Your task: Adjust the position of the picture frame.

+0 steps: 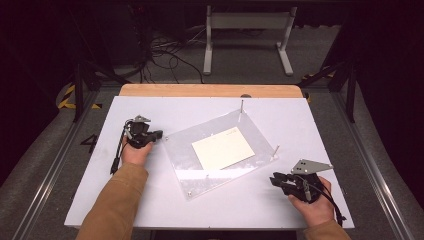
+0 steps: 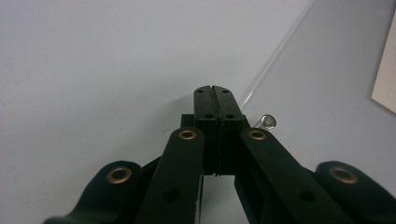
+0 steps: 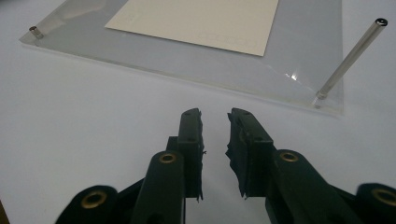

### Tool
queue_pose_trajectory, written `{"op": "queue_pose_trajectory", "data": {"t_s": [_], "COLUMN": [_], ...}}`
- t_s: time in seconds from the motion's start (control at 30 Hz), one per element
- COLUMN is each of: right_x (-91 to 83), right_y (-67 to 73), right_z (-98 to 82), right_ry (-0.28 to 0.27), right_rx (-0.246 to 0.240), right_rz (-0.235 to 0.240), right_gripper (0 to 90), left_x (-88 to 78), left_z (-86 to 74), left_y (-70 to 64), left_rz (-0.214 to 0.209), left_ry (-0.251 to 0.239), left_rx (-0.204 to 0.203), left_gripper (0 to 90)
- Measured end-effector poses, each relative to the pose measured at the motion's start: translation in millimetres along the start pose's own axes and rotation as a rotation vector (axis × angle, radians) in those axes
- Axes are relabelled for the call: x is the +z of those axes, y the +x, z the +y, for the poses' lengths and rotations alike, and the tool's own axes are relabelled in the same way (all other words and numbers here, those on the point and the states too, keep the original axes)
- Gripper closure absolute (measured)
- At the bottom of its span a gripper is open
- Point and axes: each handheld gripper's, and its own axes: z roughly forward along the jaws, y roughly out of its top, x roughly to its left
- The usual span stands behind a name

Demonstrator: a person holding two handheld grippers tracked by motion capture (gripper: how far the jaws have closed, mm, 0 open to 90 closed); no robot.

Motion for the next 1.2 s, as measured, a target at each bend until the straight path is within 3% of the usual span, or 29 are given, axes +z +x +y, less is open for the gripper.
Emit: {"op": "queue_pose_trajectory", "data": {"t_s": [0.07,0.13,0.33,0.4,0.57,0.6,0.63,0.7,0.77,1.0,1.2], "right_x": [0.3,0.5,1.3,1.8,1.0,0.9,0.8,0.9,1.1,0.9,-0.1], "right_y": [-0.2,0.0,1.3,1.2,1.2,0.9,0.7,0.5,1.0,0.1,-1.6], "right_z": [-0.1,0.1,-0.3,-0.5,0.2,0.1,0.1,0.0,0.1,-0.3,-0.6], "right_ry": [0.0,0.0,0.003,0.006,0.002,0.001,0.001,0.001,0.002,0.003,0.006], "right_rx": [0.002,0.002,-0.004,-0.002,-0.005,-0.004,-0.002,-0.001,-0.003,-0.001,0.005], "right_rz": [0.001,0.001,0.011,0.01,0.006,0.005,0.005,0.005,0.006,0.006,0.003], "right_gripper": [73.3,73.2,72.9,72.9,72.7,72.7,72.6,72.4,72.2,71.8,71.8], "left_x": [-0.1,0.8,3.8,4.0,3.7,3.9,4.8,5.9,6.2,6.1,-0.8], "left_z": [0.8,1.9,2.3,2.5,2.6,2.6,3.1,3.4,3.6,3.5,1.7], "left_y": [0.4,1.4,-6.5,-5.7,-5.1,-5.5,-6.2,-7.5,-7.5,-8.1,-16.5], "left_rz": [0.027,0.02,0.0,-0.056,-0.066,-0.046,0.007,0.025,0.027,0.004,-0.056], "left_ry": [-0.03,-0.056,-0.024,-0.042,-0.036,-0.033,-0.02,-0.007,-0.01,0.004,0.075], "left_rx": [0.001,-0.012,0.051,0.022,0.011,0.015,0.026,0.019,0.037,0.012,0.045], "left_gripper": [89.6,89.6,89.7,89.8,89.8,89.8,89.8,89.8,89.9,90.0,90.0]}}
